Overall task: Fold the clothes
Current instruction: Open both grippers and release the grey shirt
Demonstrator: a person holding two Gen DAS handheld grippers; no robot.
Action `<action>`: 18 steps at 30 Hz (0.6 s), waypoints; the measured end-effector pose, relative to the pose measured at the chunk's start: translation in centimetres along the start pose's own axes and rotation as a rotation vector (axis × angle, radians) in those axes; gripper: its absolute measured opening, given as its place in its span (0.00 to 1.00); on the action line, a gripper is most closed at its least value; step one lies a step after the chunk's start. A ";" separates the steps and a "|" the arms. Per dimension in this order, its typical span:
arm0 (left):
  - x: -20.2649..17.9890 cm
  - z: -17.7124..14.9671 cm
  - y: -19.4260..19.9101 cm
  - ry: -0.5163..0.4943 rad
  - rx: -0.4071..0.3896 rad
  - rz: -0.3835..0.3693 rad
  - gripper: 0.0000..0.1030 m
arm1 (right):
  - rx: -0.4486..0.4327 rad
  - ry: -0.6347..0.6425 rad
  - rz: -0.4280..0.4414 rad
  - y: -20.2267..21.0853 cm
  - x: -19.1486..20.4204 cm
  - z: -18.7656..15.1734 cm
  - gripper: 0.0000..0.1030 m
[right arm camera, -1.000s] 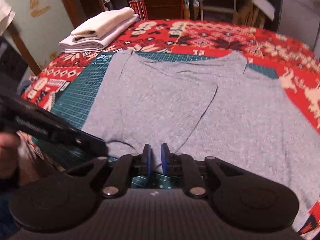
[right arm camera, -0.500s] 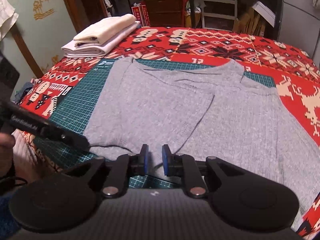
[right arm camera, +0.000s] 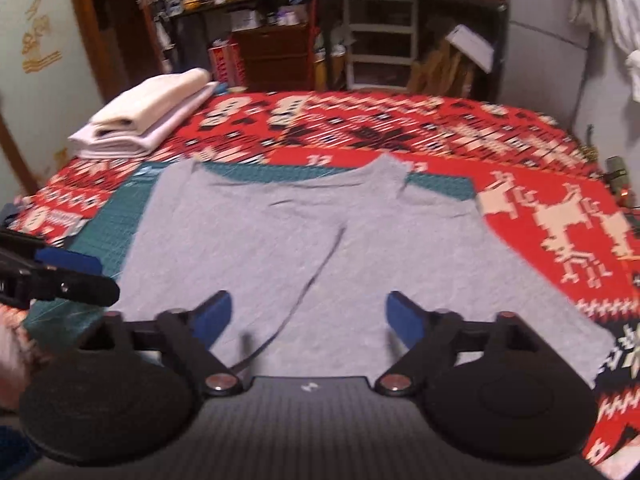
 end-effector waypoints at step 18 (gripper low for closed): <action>-1.1 -2.2 -5.1 -0.134 0.004 0.300 1.00 | 0.016 -0.028 -0.175 -3.2 -0.4 -3.4 1.00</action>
Point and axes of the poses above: each gripper's, at about its wrist camera, not at the fingertips, and y roughly against the way its jaws point, x to its left, z to its top, the point moved 3 cm from there along -y, roughly the way its jaws point, and after that the axes turned 11 degrees about -z, right-handed, at the moved point
